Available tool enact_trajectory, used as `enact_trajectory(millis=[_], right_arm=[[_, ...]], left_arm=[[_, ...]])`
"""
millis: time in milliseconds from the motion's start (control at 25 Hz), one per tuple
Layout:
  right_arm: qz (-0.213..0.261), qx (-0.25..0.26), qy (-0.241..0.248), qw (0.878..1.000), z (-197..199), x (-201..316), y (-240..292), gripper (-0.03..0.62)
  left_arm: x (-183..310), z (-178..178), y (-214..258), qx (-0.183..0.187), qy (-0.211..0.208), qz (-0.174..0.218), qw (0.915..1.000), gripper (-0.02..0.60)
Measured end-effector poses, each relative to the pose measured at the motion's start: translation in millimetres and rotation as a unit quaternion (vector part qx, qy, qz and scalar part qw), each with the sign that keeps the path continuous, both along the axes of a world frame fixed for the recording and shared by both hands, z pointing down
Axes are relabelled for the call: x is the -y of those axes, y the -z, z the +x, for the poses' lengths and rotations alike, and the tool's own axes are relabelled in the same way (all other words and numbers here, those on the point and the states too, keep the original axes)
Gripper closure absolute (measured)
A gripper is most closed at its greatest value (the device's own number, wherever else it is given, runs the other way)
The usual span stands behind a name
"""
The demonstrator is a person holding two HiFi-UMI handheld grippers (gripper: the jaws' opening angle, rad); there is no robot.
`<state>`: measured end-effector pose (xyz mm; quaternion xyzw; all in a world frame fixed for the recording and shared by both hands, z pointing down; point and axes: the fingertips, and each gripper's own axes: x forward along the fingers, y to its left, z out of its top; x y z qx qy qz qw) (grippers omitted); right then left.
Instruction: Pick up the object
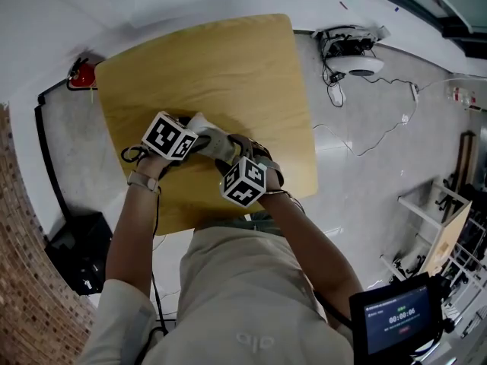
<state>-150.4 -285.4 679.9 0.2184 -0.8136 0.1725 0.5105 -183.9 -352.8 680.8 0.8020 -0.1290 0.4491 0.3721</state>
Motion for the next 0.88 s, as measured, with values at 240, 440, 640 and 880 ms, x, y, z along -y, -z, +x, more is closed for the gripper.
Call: enact_trajectory(millis=[240,440,640,880], right_arm=[[0.012,-0.013,0.021,1.0,0.8,-1.5,1.4,0.304],[0.017,0.002,0.028,0.999,4.8,-9.7,18.3,0.306],[0.09,0.019,0.05,0.994,14.3,-1.0,68.3,0.306],[0.201,0.048,0.058,0.977,32.1,13.8,157.1,0.306]], left_arm=[[-3.2,-2.6,1.2,0.007,0.021,-0.008,0.9997,0.259],[-9.4,0.6,24.7,0.007,0.047,0.01,0.9988,0.259],[-4.0,6.4,82.9,-0.004,0.086,0.07,0.9939,0.262],[6.2,23.7,194.1,0.004,0.119,0.197,0.9732,0.265]])
